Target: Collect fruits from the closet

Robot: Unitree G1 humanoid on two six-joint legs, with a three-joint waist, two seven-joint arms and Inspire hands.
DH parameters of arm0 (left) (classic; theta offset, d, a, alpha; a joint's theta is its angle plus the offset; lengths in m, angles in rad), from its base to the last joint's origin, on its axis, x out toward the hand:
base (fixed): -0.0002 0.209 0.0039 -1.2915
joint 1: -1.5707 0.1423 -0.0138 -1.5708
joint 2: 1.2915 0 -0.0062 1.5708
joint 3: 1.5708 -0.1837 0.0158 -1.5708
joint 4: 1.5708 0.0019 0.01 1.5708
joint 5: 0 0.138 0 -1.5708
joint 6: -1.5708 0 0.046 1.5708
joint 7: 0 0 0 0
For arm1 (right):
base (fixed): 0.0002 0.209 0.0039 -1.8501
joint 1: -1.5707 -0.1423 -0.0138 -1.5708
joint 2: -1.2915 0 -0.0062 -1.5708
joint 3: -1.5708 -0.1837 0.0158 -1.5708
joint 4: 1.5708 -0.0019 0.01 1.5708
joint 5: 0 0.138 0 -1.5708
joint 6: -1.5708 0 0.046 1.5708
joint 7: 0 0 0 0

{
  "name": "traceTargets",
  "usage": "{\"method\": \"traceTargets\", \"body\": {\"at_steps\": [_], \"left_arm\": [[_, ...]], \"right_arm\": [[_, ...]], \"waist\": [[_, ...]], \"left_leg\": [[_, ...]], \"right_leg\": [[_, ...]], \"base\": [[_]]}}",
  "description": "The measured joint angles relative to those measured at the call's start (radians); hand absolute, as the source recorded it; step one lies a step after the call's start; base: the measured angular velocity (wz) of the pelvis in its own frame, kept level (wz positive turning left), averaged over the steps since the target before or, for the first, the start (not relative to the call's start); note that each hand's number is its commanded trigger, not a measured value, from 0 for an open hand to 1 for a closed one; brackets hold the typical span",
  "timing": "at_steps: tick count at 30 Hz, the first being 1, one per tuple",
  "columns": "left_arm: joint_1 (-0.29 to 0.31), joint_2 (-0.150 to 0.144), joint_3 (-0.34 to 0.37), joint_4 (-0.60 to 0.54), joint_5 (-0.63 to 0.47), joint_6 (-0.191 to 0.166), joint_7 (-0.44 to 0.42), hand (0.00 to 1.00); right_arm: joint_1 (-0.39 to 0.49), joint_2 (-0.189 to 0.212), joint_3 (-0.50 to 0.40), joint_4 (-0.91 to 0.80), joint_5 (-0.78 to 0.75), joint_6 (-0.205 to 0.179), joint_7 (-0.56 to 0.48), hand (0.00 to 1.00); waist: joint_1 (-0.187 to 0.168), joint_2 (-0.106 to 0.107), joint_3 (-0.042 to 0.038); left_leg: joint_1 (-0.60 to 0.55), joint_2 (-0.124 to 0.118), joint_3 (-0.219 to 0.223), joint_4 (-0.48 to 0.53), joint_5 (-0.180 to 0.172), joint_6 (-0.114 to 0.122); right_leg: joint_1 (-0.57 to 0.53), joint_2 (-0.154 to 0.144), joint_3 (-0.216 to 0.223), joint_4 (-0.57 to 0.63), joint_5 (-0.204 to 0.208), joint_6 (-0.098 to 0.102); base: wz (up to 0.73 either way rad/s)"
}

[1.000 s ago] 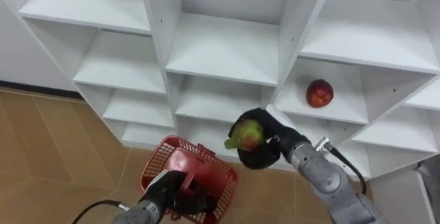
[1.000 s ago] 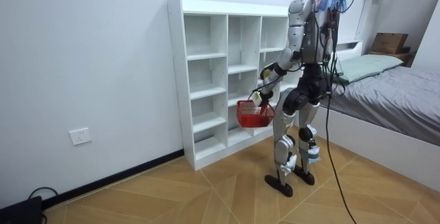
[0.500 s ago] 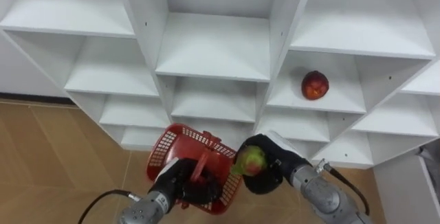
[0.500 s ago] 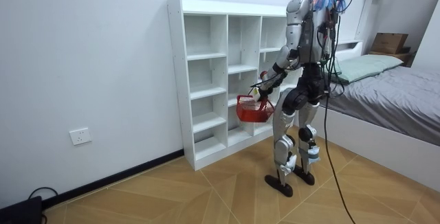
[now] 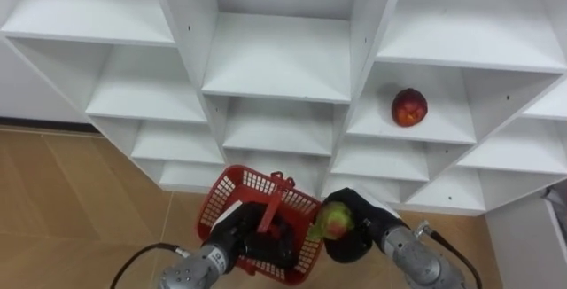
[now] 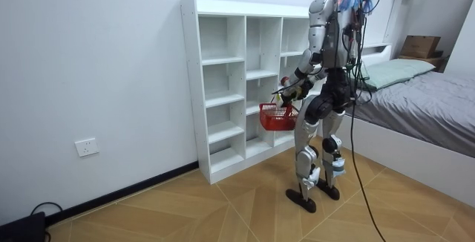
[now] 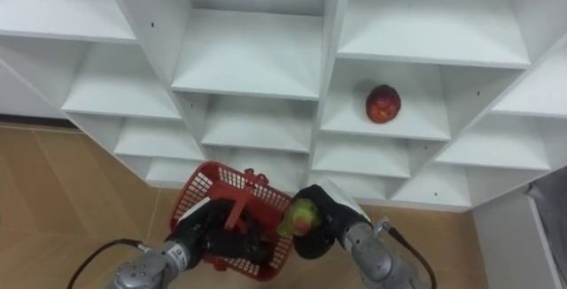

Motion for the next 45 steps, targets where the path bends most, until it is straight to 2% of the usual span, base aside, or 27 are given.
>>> {"method": "traceTargets", "body": {"at_steps": [3,13,14,15,16,24,32,38,45], "left_arm": [[-0.002,0.003,0.000,-0.006,0.000,-0.009,-0.015,1.00],[-0.002,0.026,-0.004,-0.007,0.000,-0.009,-0.063,1.00],[-0.002,0.026,-0.004,-0.008,0.000,-0.009,-0.072,1.00],[-0.002,0.026,-0.003,-0.008,-0.001,-0.009,-0.080,1.00],[-0.002,0.026,-0.003,-0.008,-0.001,-0.009,-0.082,1.00],[-0.004,0.032,-0.038,-0.008,-0.023,-0.008,-0.130,1.00],[-0.003,0.040,-0.058,-0.063,-0.037,0.001,-0.173,1.00],[-0.003,0.041,-0.079,-0.064,-0.037,0.002,-0.204,1.00],[-0.002,0.057,-0.080,-0.064,-0.037,0.003,-0.210,1.00]], "right_arm": [[-0.017,0.002,0.000,0.034,0.000,-0.001,-0.002,1.00],[-0.018,0.003,0.000,0.043,-0.001,0.002,-0.019,1.00],[-0.018,0.003,0.001,0.047,-0.001,0.002,-0.019,0.85],[-0.019,0.003,0.000,0.054,-0.001,0.002,-0.020,0.28],[-0.019,0.003,0.000,0.057,-0.001,0.002,-0.020,0.00],[-0.038,0.006,0.004,0.106,-0.007,0.006,-0.039,0.00],[-0.041,0.012,0.016,0.104,-0.011,-0.002,-0.038,0.00],[-0.046,0.015,0.034,0.105,-0.009,-0.011,-0.037,0.00],[-0.045,0.016,0.044,0.107,-0.004,-0.011,-0.036,0.00]], "waist": [[0.000,0.000,0.0000],[0.000,0.000,0.0001],[0.000,0.000,0.0000],[0.001,0.001,-0.0001],[0.001,0.001,-0.0002],[0.000,0.014,-0.0008],[-0.001,0.014,-0.0009],[-0.003,0.014,-0.0009],[-0.004,0.015,-0.0008]], "left_leg": [[0.000,0.000,0.008,-0.002,0.000,0.000],[-0.001,0.003,0.012,-0.002,-0.002,-0.001],[-0.001,0.003,0.012,-0.002,-0.002,-0.001],[-0.001,0.003,0.012,-0.002,-0.002,-0.001],[-0.001,0.003,0.013,-0.003,-0.002,-0.001],[0.000,0.003,0.017,-0.015,-0.002,-0.001],[0.001,0.003,0.020,-0.024,-0.002,-0.001],[0.003,0.003,0.020,-0.027,-0.002,-0.001],[0.013,0.002,0.021,-0.032,-0.002,-0.001]], "right_leg": [[-0.006,-0.001,0.005,0.005,-0.001,0.000],[-0.009,0.001,0.011,-0.002,-0.001,-0.001],[-0.009,0.001,0.011,-0.003,-0.001,-0.001],[-0.009,0.001,0.011,-0.003,-0.001,-0.001],[-0.009,0.001,0.011,-0.003,-0.001,-0.001],[-0.011,0.002,0.013,-0.004,-0.001,-0.001],[-0.014,0.003,0.019,-0.009,-0.001,0.000],[-0.013,0.003,0.022,-0.011,-0.001,0.000],[-0.007,0.003,0.024,-0.011,-0.001,0.000]], "base": [[-0.06],[-0.01],[0.00],[0.00],[0.00],[0.00],[0.00],[0.00],[0.00]]}}
